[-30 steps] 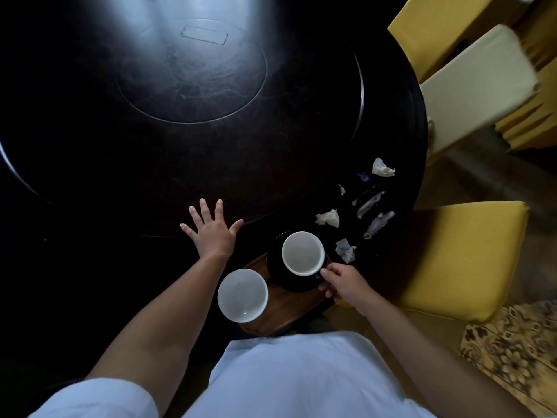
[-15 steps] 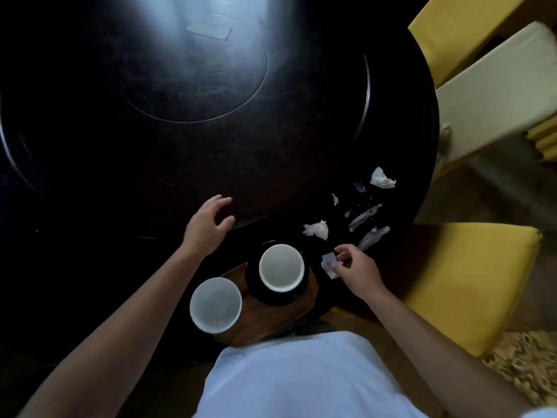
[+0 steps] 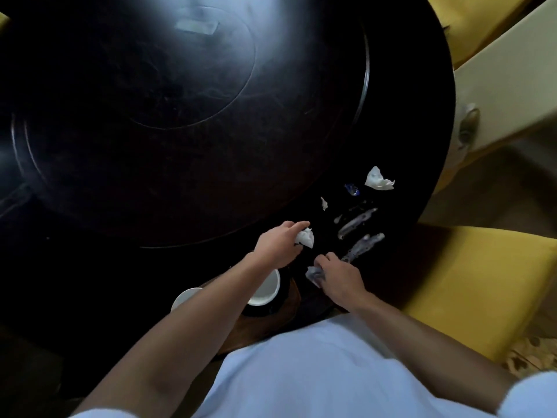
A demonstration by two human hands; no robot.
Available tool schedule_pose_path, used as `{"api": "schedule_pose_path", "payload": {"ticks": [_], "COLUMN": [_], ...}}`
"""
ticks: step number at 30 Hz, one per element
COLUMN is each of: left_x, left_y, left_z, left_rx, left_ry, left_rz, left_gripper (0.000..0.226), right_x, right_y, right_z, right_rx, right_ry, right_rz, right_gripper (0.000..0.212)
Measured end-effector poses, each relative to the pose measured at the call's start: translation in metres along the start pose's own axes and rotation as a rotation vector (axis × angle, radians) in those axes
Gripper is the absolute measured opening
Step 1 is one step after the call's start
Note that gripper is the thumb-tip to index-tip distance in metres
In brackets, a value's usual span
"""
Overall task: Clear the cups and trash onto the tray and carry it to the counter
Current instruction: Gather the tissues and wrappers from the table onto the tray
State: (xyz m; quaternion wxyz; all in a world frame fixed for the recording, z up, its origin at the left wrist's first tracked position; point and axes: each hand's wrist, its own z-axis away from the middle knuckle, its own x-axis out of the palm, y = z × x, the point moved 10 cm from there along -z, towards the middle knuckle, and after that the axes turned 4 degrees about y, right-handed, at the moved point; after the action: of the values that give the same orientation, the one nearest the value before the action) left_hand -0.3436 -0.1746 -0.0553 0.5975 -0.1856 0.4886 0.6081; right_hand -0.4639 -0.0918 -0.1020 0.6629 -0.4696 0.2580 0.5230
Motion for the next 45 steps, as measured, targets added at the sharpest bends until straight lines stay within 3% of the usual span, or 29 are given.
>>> {"api": "schedule_pose_path", "payload": {"ticks": [5, 10, 17, 21, 26, 32, 41, 45], "left_x": [0.015, 0.023, 0.023, 0.015, -0.010, -0.030, -0.018, -0.014], "left_y": [0.008, 0.010, -0.006, -0.010, 0.010, 0.036, 0.042, 0.039], "left_z": [-0.018, -0.027, -0.031, -0.033, -0.043, -0.056, -0.079, -0.088], "left_rx": [-0.008, -0.010, -0.151, -0.189, -0.126, -0.062, -0.077, -0.106], "left_ry": [0.037, 0.048, 0.058, 0.123, 0.216, 0.271, 0.197, 0.184], "left_rz": [-0.186, -0.228, -0.052, 0.051, 0.139, 0.141, 0.053, 0.026], "left_gripper": [0.065, 0.046, 0.031, 0.018, 0.020, 0.023, 0.022, 0.012], "right_x": [-0.007, -0.016, -0.036, -0.083, -0.141, -0.144, -0.139, -0.136], "right_y": [0.003, 0.029, 0.077, 0.104, 0.114, 0.097, 0.095, 0.095], "right_z": [-0.005, -0.002, 0.008, -0.010, -0.062, -0.123, -0.152, -0.158], "right_rx": [-0.089, 0.015, 0.183, 0.261, 0.237, 0.143, 0.124, 0.137], "right_ry": [-0.007, 0.062, 0.118, 0.287, 0.473, 0.353, 0.276, 0.270], "right_rz": [-0.088, -0.213, -0.276, -0.326, -0.352, -0.219, -0.134, -0.136], "right_gripper": [0.019, 0.025, 0.019, 0.020, 0.015, 0.012, 0.002, 0.011]}}
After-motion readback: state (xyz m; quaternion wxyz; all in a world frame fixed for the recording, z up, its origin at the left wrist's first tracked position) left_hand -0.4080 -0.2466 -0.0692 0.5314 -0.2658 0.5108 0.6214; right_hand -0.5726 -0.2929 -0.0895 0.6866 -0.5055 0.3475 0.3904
